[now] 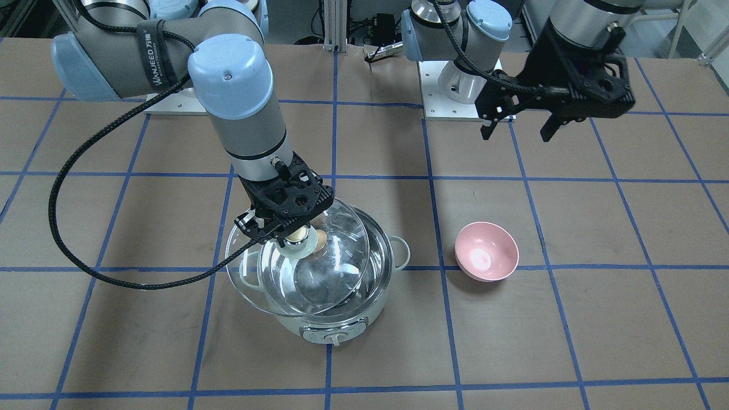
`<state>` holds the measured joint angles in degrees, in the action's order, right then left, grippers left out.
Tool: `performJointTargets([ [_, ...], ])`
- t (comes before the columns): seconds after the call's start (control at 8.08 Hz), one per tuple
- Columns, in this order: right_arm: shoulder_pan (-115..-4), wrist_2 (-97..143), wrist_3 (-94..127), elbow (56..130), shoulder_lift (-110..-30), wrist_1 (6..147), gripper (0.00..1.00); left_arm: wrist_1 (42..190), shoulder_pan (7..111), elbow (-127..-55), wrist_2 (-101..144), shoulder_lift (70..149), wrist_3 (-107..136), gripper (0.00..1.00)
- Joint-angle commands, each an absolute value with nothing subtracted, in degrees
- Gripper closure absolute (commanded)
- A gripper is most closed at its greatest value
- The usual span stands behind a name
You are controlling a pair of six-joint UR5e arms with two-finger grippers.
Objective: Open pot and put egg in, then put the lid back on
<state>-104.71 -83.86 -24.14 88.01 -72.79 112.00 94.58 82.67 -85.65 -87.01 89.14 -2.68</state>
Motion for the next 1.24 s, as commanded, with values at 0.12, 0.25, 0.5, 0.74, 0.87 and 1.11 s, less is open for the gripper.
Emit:
performJointTargets([
  [0.12,-105.56,-81.65,-24.26,85.88,-69.79,111.71,1.00,87.04,87.14,-85.52,-93.39,92.19,3.24,0.00],
  [0.25,-105.64,-81.13,-24.26,85.61,-69.61,111.71,1.00,84.66,91.10,-85.34,-98.21,92.89,3.77,0.00],
  [0.5,-105.64,-81.21,-24.43,85.61,-68.91,111.62,1.00,84.73,92.11,-85.52,-90.66,92.73,2.73,0.00],
  [0.74,-105.64,-81.04,-24.78,84.91,-68.12,111.71,1.00,84.90,92.11,-86.04,-90.53,92.72,2.20,0.00],
  [0.87,-105.64,-80.95,-24.79,84.73,-67.94,111.62,1.00,84.90,92.11,-86.13,-90.09,92.72,1.94,0.00],
  [1.11,-105.64,-80.95,-24.79,84.73,-67.94,111.62,1.00,84.90,92.20,-86.13,-90.44,92.64,1.58,0.00],
])
